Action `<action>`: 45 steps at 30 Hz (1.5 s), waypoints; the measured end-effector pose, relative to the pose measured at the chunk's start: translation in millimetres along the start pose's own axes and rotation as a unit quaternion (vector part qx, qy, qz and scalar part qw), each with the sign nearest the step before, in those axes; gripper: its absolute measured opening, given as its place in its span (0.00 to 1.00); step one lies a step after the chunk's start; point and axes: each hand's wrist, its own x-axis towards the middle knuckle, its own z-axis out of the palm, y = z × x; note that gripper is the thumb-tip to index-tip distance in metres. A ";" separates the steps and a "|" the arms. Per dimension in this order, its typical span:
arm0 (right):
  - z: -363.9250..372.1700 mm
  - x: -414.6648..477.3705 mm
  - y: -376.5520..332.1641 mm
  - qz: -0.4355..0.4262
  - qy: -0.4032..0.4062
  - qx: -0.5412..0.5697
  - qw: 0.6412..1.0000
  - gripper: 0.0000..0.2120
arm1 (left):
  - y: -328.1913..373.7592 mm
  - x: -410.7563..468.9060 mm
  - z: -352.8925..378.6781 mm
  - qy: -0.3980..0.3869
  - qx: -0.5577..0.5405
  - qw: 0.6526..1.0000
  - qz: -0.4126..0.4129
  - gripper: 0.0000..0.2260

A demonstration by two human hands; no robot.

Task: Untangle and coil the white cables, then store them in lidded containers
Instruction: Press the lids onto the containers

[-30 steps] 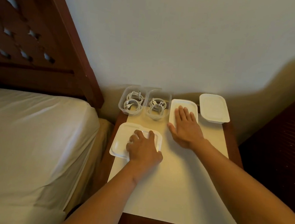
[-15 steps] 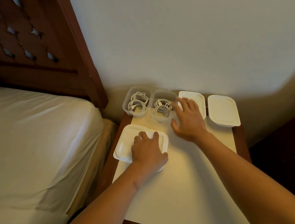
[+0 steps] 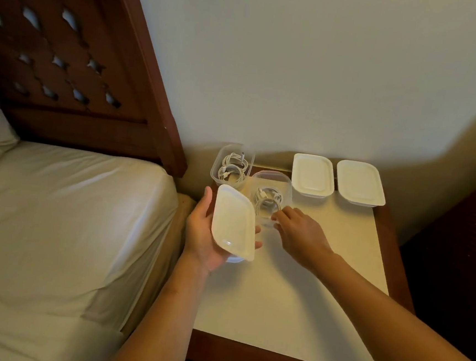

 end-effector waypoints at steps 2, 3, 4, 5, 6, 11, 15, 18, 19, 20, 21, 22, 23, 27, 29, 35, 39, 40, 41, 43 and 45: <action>-7.3 -25.1 -6.6 0.003 -0.003 -0.008 1.000 0.19 | -1.5 -1.2 9.2 0.001 0.014 1.000 0.020 0.31; -10.3 -38.9 -8.8 0.003 0.002 -0.011 1.000 0.20 | -3.8 -0.2 14.3 0.025 0.037 0.998 0.036 0.28; -13.1 -52.8 -10.7 0.002 0.011 -0.013 1.000 0.20 | -6.6 0.6 21.4 0.053 0.065 0.995 0.049 0.23; -14.7 -67.6 -11.8 0.003 0.019 -0.014 1.000 0.19 | -10.7 3.7 27.3 0.084 0.103 0.989 0.061 0.18; -15.9 -81.9 -13.7 0.004 0.019 -0.011 1.000 0.20 | -15.6 7.0 32.7 0.112 0.151 0.980 0.072 0.14; -29.6 -146.3 -22.7 0.033 0.013 0.054 0.998 0.20 | -47.2 23.7 51.0 0.182 0.420 0.884 0.090 0.11; -36.7 -167.1 -30.2 0.136 0.040 0.204 0.969 0.12 | -77.4 26.5 56.9 0.180 0.494 0.843 0.115 0.15; -41.0 -149.5 -29.8 0.308 0.104 0.331 0.886 0.05 | -89.9 24.2 57.3 0.195 0.519 0.821 0.136 0.18; -41.3 -140.1 -26.6 0.354 0.114 0.356 0.857 0.04 | -91.9 23.7 58.1 0.203 0.526 0.813 0.141 0.18; -41.3 -130.8 -23.1 0.382 0.114 0.378 0.836 0.06 | -93.5 23.2 59.4 0.210 0.531 0.808 0.146 0.19; -41.0 -122.6 -20.1 0.395 0.103 0.394 0.824 0.09 | -95.5 22.5 61.2 0.217 0.540 0.799 0.154 0.19; -40.8 -115.5 -18.5 0.400 0.086 0.399 0.821 0.12 | -97.6 22.1 62.7 0.223 0.553 0.787 0.158 0.18; -40.9 -109.5 -17.9 0.401 0.065 0.394 0.824 0.14 | -99.8 22.4 63.7 0.226 0.564 0.778 0.158 0.18; -37.5 -97.5 -17.6 0.388 0.014 0.331 0.860 0.24 | -109.7 26.9 60.5 0.212 0.585 0.767 0.159 0.18; -36.1 -97.3 -16.1 0.366 -0.001 0.297 0.882 0.26 | -113.1 30.3 58.0 0.199 0.601 0.756 0.164 0.20; -37.1 -100.4 -11.3 0.260 -0.112 0.092 0.955 0.32 | -114.9 32.1 42.6 0.098 0.749 0.623 0.205 0.27; -27.5 -99.1 3.1 0.121 -0.181 0.049 0.975 0.35 | -102.2 35.3 30.4 -0.032 0.829 0.532 0.169 0.28; -24.4 -99.6 4.9 0.109 -0.180 0.057 0.976 0.36 | -99.3 36.8 27.7 -0.056 0.846 0.504 0.163 0.29; -21.4 -100.1 5.8 0.105 -0.173 0.065 0.977 0.36 | -97.2 37.8 25.8 -0.071 0.860 0.479 0.163 0.30; -15.0 -102.4 6.4 0.111 -0.160 0.088 0.977 0.37 | -95.3 38.6 23.8 -0.083 0.866 0.460 0.174 0.31; -10.0 -103.7 6.5 0.121 -0.141 0.111 0.976 0.36 | -97.6 39.7 20.5 -0.086 0.858 0.467 0.195 0.31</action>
